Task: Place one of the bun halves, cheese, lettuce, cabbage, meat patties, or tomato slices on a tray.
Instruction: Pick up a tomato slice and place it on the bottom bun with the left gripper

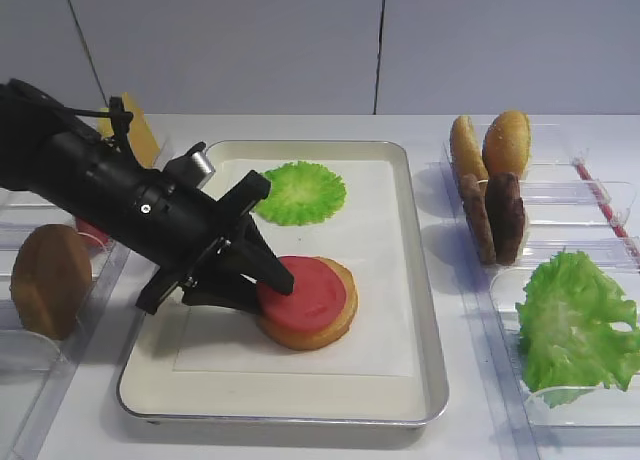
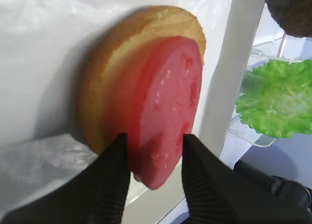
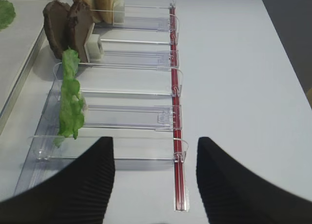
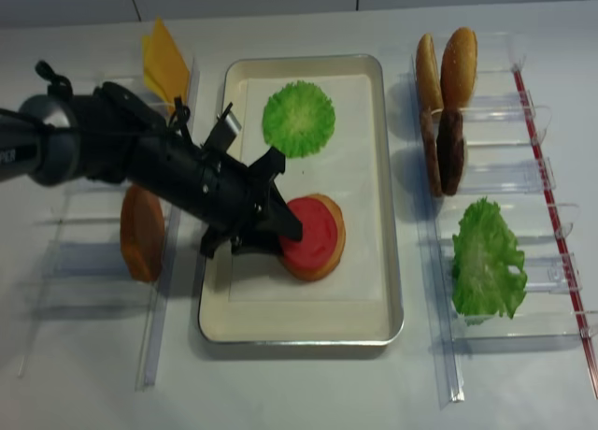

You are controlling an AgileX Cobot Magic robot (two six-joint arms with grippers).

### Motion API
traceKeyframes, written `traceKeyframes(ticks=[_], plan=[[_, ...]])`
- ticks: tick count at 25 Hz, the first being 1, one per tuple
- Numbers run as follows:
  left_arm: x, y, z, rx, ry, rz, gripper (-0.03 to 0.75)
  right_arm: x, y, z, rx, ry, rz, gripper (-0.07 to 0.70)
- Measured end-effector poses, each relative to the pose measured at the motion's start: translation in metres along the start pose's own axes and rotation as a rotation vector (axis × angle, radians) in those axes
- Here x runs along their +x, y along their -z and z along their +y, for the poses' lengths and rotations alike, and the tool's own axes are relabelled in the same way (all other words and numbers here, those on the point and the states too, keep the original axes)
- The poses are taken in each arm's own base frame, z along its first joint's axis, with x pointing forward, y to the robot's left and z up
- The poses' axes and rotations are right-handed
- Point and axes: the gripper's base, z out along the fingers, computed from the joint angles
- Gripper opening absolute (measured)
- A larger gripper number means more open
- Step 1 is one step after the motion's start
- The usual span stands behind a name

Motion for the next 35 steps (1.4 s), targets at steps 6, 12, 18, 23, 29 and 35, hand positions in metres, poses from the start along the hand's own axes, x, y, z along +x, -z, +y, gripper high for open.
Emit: traceKeyframes(ticks=[6, 12, 18, 23, 29, 35], plan=[[-0.0024, 0.0041, -0.0038, -0.034, 0.012, 0.022, 0.241, 0.0000, 0.0000, 0.0000, 0.000, 0.000, 0.000, 0.393], [-0.0028, 0.0058, -0.0038, -0.061, 0.028, 0.034, 0.241, 0.0000, 0.0000, 0.0000, 0.000, 0.000, 0.000, 0.393], [-0.0009, 0.0028, -0.0056, -0.068, 0.022, 0.044, 0.241, 0.0000, 0.0000, 0.0000, 0.000, 0.000, 0.000, 0.393], [0.0007, -0.0024, -0.0089, -0.077, 0.014, 0.043, 0.241, 0.0000, 0.0000, 0.0000, 0.000, 0.000, 0.000, 0.393], [-0.0006, -0.0024, -0.0083, -0.083, 0.027, 0.028, 0.241, 0.0000, 0.0000, 0.0000, 0.000, 0.000, 0.000, 0.393], [-0.0035, 0.0001, -0.0110, -0.100, 0.035, 0.023, 0.241, 0.0000, 0.0000, 0.0000, 0.000, 0.000, 0.000, 0.393]])
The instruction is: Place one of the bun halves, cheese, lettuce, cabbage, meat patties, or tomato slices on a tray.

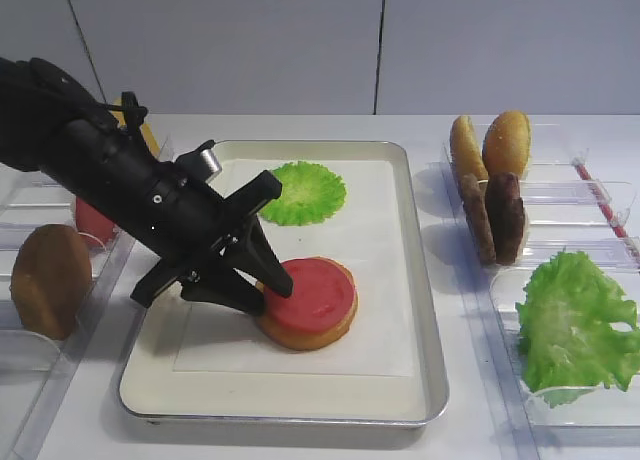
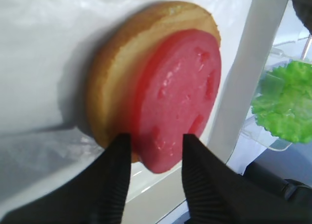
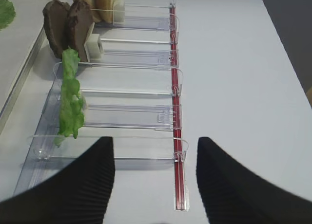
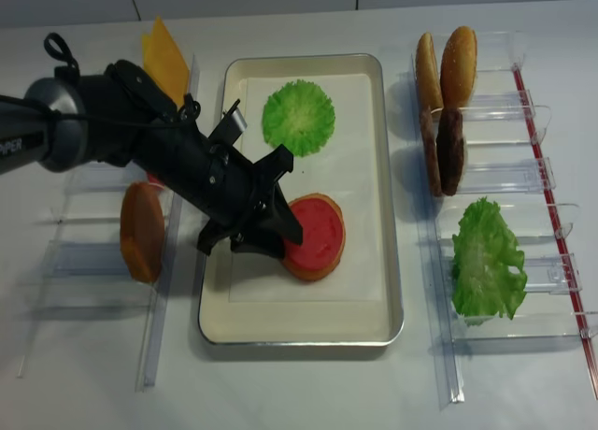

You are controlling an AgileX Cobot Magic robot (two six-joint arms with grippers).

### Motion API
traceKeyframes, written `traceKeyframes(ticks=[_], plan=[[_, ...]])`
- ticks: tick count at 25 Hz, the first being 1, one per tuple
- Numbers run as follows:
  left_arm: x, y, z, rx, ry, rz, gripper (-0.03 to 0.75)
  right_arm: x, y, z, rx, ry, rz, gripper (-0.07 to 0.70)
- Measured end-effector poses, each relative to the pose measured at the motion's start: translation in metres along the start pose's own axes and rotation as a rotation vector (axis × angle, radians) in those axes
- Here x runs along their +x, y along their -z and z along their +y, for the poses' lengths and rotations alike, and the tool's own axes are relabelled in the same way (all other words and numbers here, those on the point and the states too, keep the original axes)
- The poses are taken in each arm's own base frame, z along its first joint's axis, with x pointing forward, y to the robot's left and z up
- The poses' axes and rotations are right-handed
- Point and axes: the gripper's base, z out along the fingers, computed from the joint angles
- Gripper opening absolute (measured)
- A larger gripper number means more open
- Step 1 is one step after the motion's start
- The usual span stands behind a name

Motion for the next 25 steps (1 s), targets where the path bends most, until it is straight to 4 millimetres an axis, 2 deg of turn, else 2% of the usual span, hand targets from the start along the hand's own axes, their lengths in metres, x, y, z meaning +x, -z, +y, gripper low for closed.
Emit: traceKeyframes(ticks=[9, 16, 21, 25], plan=[[-0.004, 0.020, -0.007, -0.182, -0.009, 0.073, 0.241, 0.000, 0.000, 0.000, 0.000, 0.000, 0.000, 0.393], [-0.013, 0.038, -0.020, -0.250, -0.040, 0.007, 0.241, 0.000, 0.000, 0.000, 0.000, 0.000, 0.000, 0.393], [-0.005, 0.059, -0.026, -0.350, -0.070, -0.055, 0.241, 0.000, 0.000, 0.000, 0.000, 0.000, 0.000, 0.393], [0.012, 0.085, -0.036, -0.463, -0.142, -0.140, 0.241, 0.000, 0.000, 0.000, 0.000, 0.000, 0.000, 0.393]])
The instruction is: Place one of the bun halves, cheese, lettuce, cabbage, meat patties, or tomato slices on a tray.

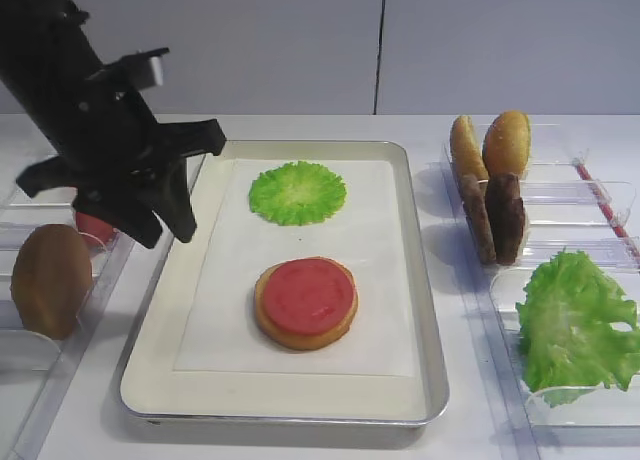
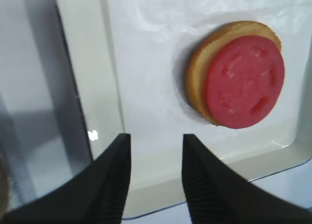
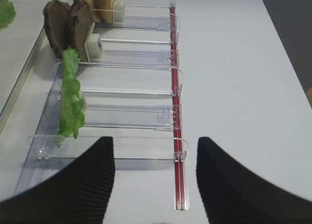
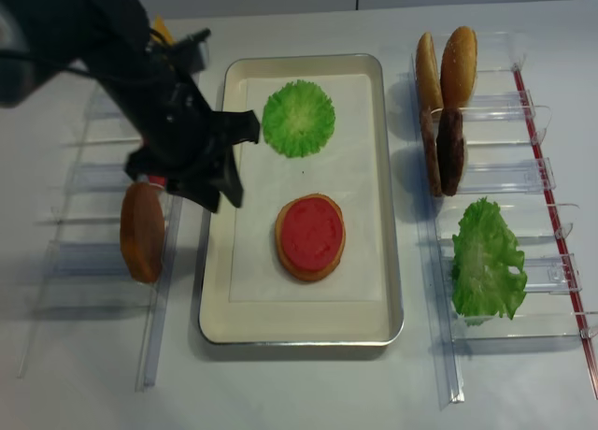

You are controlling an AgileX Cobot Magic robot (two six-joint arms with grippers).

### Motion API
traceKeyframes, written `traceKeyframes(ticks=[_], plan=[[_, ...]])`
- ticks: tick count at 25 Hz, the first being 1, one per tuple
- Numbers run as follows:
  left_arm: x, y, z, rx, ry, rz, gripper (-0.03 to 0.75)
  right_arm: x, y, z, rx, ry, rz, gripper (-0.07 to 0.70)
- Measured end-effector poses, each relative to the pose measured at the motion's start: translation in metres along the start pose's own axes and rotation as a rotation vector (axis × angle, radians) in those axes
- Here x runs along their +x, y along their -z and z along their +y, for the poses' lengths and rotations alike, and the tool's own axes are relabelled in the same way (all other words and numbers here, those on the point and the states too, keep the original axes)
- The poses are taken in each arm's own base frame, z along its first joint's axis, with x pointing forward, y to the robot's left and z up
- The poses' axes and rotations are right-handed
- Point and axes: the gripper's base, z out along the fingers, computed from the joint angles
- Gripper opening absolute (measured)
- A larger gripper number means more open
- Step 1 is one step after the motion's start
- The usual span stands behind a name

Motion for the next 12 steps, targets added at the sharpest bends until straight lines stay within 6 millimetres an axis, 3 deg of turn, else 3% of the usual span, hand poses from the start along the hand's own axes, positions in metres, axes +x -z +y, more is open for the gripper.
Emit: traceKeyframes(ticks=[6, 12], plan=[[0.037, 0.053, -0.010, -0.149, -0.152, -0.172, 0.241, 0.000, 0.000, 0.000, 0.000, 0.000, 0.000, 0.393], [0.098, 0.089, 0.009, -0.250, -0.207, -0.305, 0.241, 0.000, 0.000, 0.000, 0.000, 0.000, 0.000, 0.393]])
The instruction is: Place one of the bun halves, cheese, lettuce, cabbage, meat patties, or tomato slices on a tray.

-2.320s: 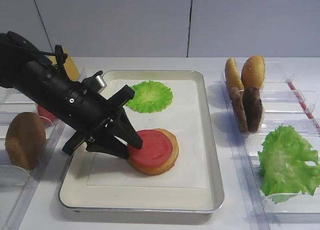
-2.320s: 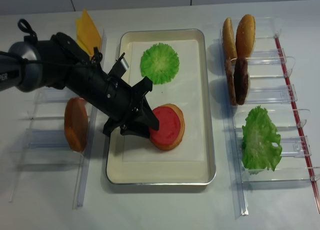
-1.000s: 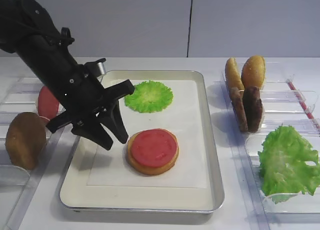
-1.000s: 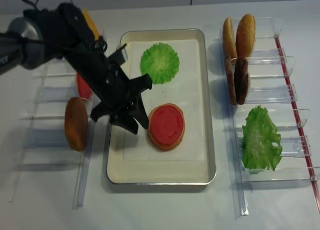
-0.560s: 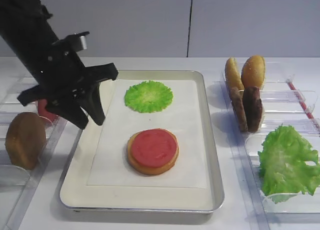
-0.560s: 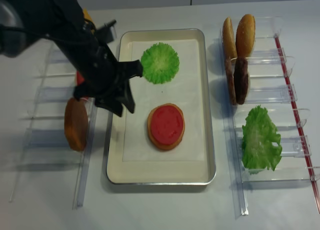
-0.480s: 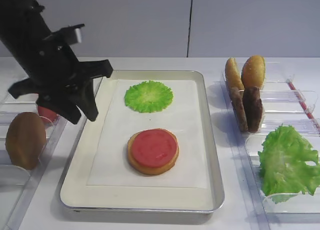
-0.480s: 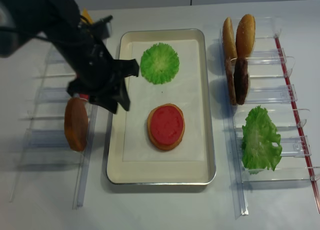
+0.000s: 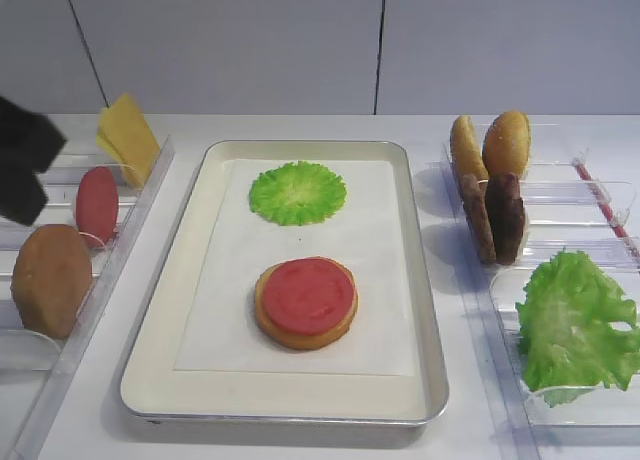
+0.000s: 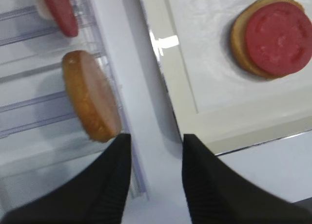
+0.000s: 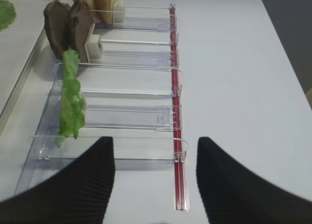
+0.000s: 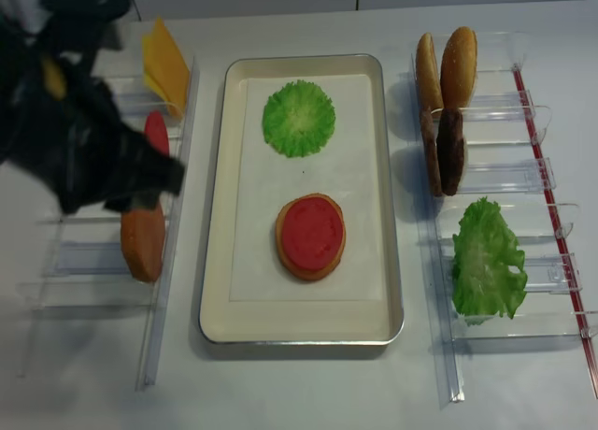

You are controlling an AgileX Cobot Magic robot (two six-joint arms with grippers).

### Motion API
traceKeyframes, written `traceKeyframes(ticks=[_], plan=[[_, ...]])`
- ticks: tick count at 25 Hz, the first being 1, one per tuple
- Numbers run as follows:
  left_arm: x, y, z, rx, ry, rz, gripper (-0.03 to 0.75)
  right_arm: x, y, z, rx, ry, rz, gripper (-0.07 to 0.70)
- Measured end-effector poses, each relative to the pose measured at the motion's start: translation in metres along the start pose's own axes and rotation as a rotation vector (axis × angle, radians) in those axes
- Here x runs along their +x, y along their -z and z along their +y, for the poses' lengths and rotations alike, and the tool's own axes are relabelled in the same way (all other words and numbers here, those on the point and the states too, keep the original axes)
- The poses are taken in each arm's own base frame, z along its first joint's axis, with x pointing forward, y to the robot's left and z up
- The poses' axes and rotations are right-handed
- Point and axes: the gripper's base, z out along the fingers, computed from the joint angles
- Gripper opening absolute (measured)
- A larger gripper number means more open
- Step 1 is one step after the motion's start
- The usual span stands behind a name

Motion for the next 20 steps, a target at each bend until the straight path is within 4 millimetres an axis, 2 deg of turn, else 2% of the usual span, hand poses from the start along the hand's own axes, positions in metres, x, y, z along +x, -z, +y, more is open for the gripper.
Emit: traceKeyframes(ticks=[7, 11, 15, 20], plan=[[0.074, 0.044, 0.014, 0.000, -0.002, -0.175, 0.229, 0.000, 0.000, 0.000, 0.000, 0.000, 0.000, 0.393], [0.117, 0.061, 0.021, 0.018, 0.010, -0.291, 0.227, 0.000, 0.000, 0.000, 0.000, 0.000, 0.000, 0.393], [0.157, 0.063, 0.027, 0.033, 0.025, -0.382, 0.227, 0.000, 0.000, 0.000, 0.000, 0.000, 0.000, 0.393], [0.200, 0.051, 0.031, 0.055, 0.016, -0.463, 0.227, 0.000, 0.000, 0.000, 0.000, 0.000, 0.000, 0.393]])
